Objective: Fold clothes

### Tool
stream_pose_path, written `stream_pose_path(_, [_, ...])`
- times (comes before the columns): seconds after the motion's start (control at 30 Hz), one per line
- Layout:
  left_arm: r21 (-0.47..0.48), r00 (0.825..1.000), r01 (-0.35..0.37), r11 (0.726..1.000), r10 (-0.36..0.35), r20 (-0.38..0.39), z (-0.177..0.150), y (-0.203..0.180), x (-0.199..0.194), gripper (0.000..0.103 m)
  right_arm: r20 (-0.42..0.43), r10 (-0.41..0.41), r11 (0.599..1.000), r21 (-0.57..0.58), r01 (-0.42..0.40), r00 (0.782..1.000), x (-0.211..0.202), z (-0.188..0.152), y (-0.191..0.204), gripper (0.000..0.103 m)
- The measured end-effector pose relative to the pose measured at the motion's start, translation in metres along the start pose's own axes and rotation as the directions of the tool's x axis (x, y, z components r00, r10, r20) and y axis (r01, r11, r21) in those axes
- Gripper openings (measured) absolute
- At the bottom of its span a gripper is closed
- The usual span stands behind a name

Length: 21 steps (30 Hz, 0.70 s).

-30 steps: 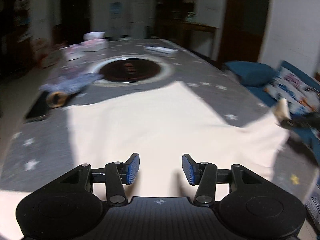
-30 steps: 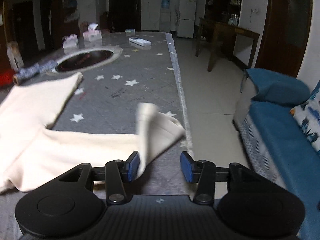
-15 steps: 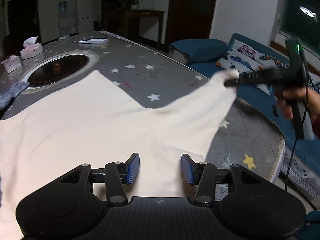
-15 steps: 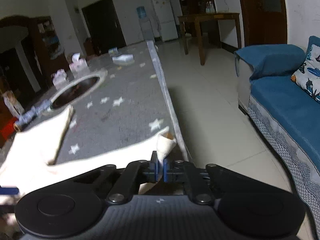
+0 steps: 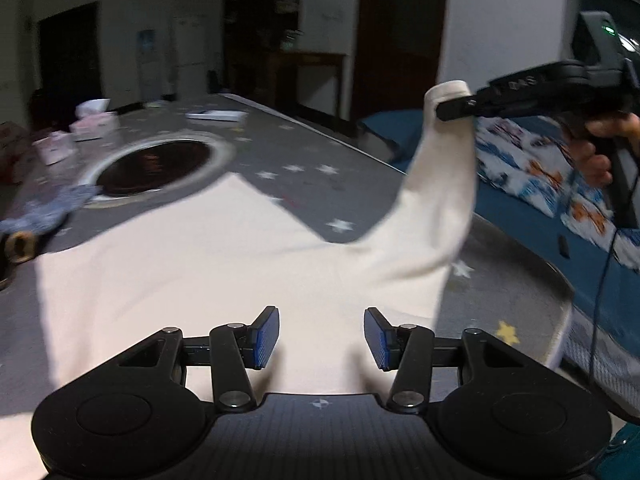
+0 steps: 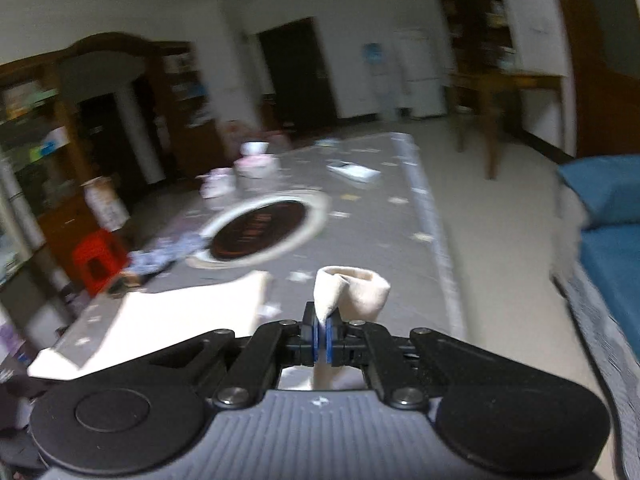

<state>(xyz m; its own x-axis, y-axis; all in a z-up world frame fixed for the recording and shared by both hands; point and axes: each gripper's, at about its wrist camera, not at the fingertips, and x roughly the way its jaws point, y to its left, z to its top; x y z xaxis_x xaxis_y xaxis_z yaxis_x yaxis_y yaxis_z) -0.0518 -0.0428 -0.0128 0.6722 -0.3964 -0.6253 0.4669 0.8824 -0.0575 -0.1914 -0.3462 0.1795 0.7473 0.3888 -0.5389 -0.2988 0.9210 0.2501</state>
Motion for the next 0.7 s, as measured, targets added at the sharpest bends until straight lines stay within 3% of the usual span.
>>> stream_pose_path(0.17, [-0.090,0.995,-0.094,0.992,0.097,0.038,-0.012,0.037,-0.036,0.051,-0.012,0.118,0.989,-0.083,-0.119,0.993,0.004,0.024,0.044,0.003])
stream_pose_path(0.33, [-0.191,0.983,-0.170,0.967,0.180,0.037,-0.033,0.069,-0.063,0.051,-0.091,0.194,0.970,-0.130,-0.205,0.977,0.032,0.009,0.091,0.003])
stream_pose_path(0.6, [-0.259,0.977,-0.197,0.946,0.212,0.034,-0.052,0.089,-0.078,0.051,-0.223,0.302,0.919,-0.190,-0.345,0.927,0.078,-0.014,0.166,0.003])
stream_pose_path(0.7, [-0.267,0.976,-0.196,0.944,0.213,0.035,-0.055,0.091,-0.079,0.051,-0.266,0.326,0.902,-0.202,-0.383,0.907,0.091,-0.023,0.186,0.011])
